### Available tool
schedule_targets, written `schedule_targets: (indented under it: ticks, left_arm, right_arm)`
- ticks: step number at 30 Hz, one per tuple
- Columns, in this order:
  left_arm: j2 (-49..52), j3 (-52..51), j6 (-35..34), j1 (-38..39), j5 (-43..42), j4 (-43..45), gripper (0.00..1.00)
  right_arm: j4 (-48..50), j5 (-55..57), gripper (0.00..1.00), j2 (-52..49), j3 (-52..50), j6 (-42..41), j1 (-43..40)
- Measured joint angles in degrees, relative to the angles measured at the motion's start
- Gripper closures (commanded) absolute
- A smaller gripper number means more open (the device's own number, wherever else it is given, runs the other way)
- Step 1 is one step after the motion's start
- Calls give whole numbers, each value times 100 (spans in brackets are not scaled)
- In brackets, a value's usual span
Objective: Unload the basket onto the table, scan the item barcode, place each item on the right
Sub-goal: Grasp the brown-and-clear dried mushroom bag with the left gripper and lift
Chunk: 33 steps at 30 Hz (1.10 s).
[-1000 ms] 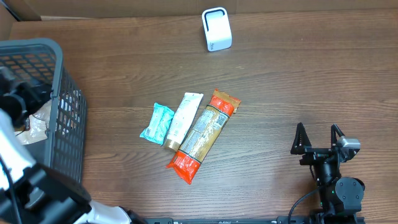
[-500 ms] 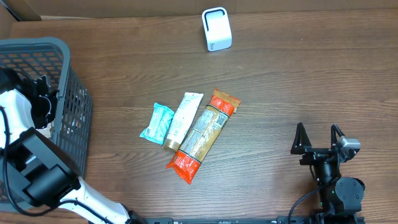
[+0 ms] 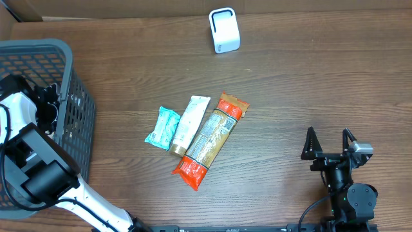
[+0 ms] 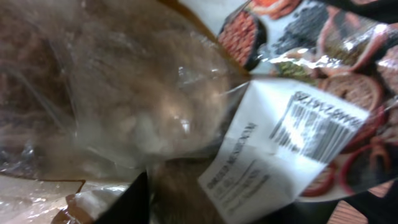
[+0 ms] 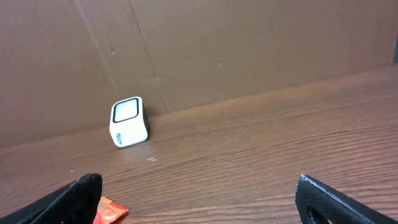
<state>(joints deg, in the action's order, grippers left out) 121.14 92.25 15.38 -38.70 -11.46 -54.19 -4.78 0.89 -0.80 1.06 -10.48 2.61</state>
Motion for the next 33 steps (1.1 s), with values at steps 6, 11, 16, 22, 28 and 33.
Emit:
schedule_targets:
  ticks: [6,11,16,22,28,33]
  left_arm:
    - [79,221,-199,7,87,-302,96]
    - [291,841,-487,9,223,-1054,96]
    - [387,2070,-844,9,254,-1980,95]
    - [387,3952,-1211,9,254,-3193,96]
    - [387,5604,-1342,9,144,-4194,96]
    - [48,6000,-1379,9,-87,-4229,96]
  right_arm:
    - [0,0,0,0,0,0,0]
    - [0,0,0,0,0,0,0]
    - [-2,0,0,0,0,0,0]
    - [0,2,0,0,0,2,0]
    - [2,0,0,0,0,0,0]
    - [-2,0,0,0,0,2,2]
